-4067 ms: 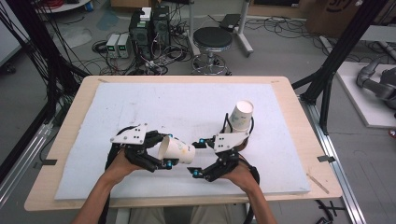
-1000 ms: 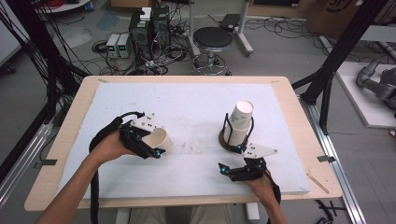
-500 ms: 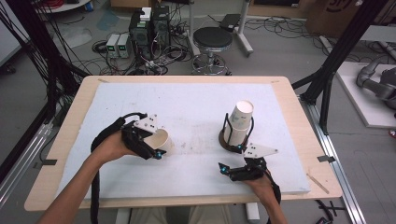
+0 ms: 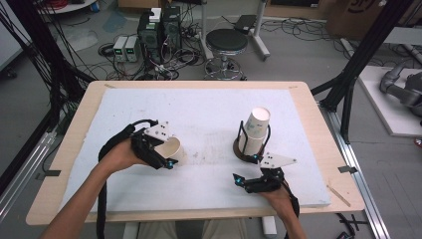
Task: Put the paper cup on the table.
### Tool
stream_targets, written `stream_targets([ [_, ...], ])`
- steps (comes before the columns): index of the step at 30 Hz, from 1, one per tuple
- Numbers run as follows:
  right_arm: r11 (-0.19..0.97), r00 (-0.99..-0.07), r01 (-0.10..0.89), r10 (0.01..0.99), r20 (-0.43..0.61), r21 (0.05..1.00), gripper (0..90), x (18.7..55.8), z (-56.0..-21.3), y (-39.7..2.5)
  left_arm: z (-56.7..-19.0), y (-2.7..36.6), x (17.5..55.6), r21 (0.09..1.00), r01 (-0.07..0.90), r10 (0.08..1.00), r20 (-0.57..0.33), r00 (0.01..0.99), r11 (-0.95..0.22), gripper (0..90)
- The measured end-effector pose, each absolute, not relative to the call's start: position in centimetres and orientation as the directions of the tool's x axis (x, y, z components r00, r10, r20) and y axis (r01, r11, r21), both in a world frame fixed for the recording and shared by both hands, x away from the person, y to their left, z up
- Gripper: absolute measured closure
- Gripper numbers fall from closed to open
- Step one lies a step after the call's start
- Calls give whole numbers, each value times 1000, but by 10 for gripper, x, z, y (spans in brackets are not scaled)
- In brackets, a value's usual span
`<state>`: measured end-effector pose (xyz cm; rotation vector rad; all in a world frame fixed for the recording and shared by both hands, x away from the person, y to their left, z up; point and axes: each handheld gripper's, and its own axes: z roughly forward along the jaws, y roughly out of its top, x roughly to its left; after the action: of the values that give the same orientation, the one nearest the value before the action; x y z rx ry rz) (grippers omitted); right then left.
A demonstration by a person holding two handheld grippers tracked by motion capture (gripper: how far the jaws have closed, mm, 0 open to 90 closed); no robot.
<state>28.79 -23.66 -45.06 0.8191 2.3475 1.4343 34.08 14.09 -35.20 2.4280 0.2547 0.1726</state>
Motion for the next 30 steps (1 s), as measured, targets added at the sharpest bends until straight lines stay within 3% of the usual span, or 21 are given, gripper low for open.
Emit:
stream_targets([
  [30,349,-803,325,593,61,879,175,287,-451,-236,-366,107,354,538,128,191,63,980,-833,335],
])
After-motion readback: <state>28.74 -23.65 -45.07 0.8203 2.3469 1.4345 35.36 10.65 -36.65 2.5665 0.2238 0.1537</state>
